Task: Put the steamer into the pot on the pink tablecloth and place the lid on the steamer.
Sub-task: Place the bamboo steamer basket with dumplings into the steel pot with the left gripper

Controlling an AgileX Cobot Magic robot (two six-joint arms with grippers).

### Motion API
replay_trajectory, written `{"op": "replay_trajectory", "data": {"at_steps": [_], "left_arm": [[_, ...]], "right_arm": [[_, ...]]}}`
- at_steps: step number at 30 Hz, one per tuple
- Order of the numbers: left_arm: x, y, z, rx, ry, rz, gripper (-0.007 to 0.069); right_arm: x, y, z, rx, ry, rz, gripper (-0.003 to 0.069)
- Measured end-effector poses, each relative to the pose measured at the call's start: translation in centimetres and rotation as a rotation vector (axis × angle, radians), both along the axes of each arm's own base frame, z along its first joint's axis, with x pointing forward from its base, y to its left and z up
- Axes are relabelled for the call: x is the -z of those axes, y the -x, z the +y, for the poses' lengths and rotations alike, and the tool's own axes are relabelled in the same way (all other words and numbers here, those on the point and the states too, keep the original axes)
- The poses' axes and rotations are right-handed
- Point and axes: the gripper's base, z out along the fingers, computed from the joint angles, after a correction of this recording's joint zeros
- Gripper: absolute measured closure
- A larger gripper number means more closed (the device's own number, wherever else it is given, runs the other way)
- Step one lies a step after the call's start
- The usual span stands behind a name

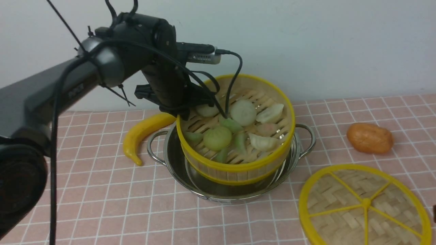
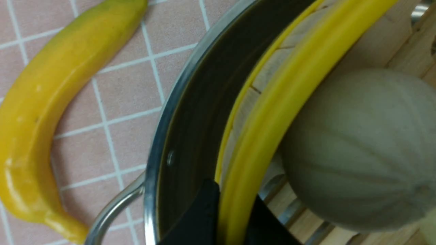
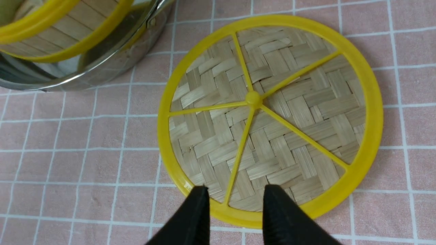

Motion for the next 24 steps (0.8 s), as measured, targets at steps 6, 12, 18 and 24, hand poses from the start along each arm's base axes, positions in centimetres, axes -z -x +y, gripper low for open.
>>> {"op": "replay_trajectory", "data": {"at_steps": [6, 12, 18, 24], "left_arm": [[3.2, -0.9, 0.1, -0.003, -0.067, 0.050, 0.0599], [4.6, -1.1, 0.1, 0.000, -0.097, 0.082, 0.0599], [4.7, -1.1, 0.1, 0.007, -0.099, 0.084, 0.0585], [4.6, -1.3, 0.0, 0.048, -0.098, 0.071, 0.0421]], "right_arm": [[0.0, 0.0, 0.0, 0.001, -0.001, 0.000, 0.0419], [0.0, 0.0, 0.0, 0.002, -0.004, 0.001, 0.0419], [0.0, 0.0, 0.0, 0.002, -0.004, 0.001, 0.0419], [0.0, 0.0, 0.0, 0.003, -0.005, 0.002, 0.0419]]}}
